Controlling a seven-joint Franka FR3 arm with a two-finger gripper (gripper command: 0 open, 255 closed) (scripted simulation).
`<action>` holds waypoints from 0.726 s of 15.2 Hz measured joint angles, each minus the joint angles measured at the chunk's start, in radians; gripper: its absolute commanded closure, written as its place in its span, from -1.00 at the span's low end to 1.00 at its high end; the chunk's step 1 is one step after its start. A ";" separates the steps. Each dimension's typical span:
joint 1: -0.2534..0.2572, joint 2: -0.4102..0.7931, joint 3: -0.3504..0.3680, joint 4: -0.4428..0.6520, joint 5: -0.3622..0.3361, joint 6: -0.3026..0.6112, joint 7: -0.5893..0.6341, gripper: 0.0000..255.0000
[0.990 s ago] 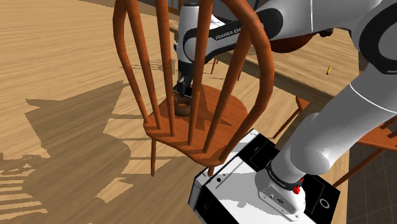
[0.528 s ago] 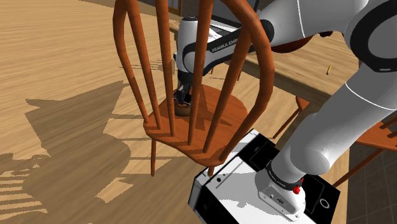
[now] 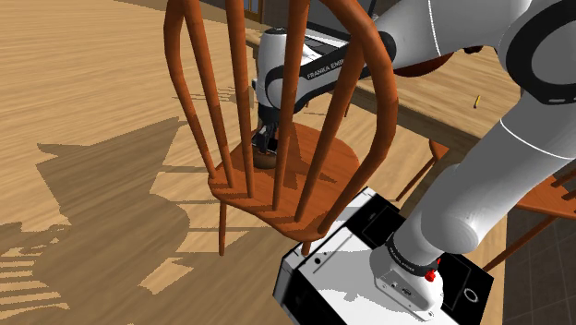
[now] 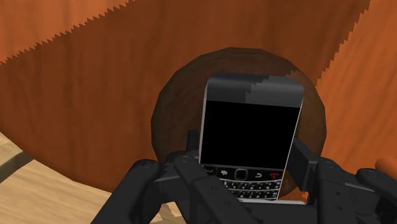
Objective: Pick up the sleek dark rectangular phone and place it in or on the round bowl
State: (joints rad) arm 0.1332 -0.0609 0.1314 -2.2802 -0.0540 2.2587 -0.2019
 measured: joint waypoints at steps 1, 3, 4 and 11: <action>0.000 0.000 0.000 0.000 0.000 0.000 0.000 -1.00; 0.000 0.000 0.000 0.000 0.000 0.000 0.000 -1.00; 0.000 0.000 0.000 0.000 0.000 0.000 0.000 -1.00; 0.004 -0.058 0.002 0.055 0.013 -0.111 -0.007 -1.00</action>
State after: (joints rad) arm 0.1370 -0.1190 0.1332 -2.2252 -0.0409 2.1479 -0.2086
